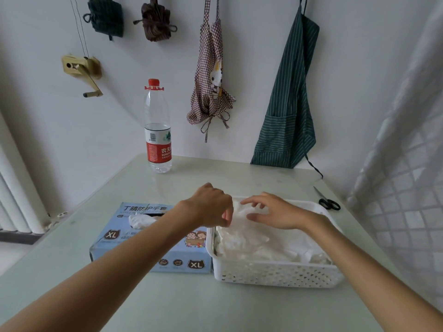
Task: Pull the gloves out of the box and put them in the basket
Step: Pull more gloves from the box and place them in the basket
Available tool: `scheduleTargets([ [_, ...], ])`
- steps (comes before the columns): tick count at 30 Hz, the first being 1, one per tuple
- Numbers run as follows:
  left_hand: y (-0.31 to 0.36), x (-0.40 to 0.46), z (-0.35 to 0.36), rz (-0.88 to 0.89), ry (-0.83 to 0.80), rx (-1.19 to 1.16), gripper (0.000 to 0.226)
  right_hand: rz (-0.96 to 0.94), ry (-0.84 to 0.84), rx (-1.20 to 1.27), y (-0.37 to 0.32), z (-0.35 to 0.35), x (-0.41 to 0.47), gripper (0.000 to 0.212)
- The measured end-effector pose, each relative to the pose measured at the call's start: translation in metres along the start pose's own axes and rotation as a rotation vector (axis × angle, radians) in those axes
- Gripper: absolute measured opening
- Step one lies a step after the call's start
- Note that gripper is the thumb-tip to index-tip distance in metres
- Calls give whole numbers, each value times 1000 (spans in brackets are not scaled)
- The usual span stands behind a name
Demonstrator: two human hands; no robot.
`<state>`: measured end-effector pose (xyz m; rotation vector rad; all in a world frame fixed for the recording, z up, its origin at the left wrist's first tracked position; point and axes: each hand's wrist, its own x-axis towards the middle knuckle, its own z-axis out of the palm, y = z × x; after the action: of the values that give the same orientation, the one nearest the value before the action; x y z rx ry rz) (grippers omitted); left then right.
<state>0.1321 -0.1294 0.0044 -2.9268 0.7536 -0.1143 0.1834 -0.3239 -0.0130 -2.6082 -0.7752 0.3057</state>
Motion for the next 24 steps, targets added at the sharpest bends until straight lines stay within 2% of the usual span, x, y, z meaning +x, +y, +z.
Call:
scheduleTargets([
  [3, 7, 0, 12, 5, -56, -5, 23, 12, -32, -103, 2, 15, 1, 42],
  [5, 2, -10, 9, -26, 31, -140, 24, 6, 19, -73, 4, 11, -5, 35],
  [9, -49, -67, 7, -335, 331, -459, 21, -60, 343, 107, -6, -16, -26, 17],
  [11, -87, -103, 20, -488, 401, -528, 18, -73, 398, 103, -23, -22, -29, 18],
  [12, -104, -117, 28, -542, 367, -554, 17, -80, 395, 87, -35, -21, -27, 17],
  [14, -132, -136, 42, -596, 189, -615, 25, -129, 353, 35, -67, -8, -17, 15],
  [18, -153, -148, 50, -510, -139, -677, 108, -229, 224, -109, -134, 39, 14, 16],
  [19, -155, -149, 51, -490, -190, -668, 111, -240, 212, -118, -146, 49, 22, 19],
  [22, -159, -149, 50, -467, -240, -698, 79, -218, 237, -55, -168, 67, 45, 25],
  [24, -160, -148, 47, -467, -253, -729, 75, -187, 216, -50, -174, 75, 54, 29],
])
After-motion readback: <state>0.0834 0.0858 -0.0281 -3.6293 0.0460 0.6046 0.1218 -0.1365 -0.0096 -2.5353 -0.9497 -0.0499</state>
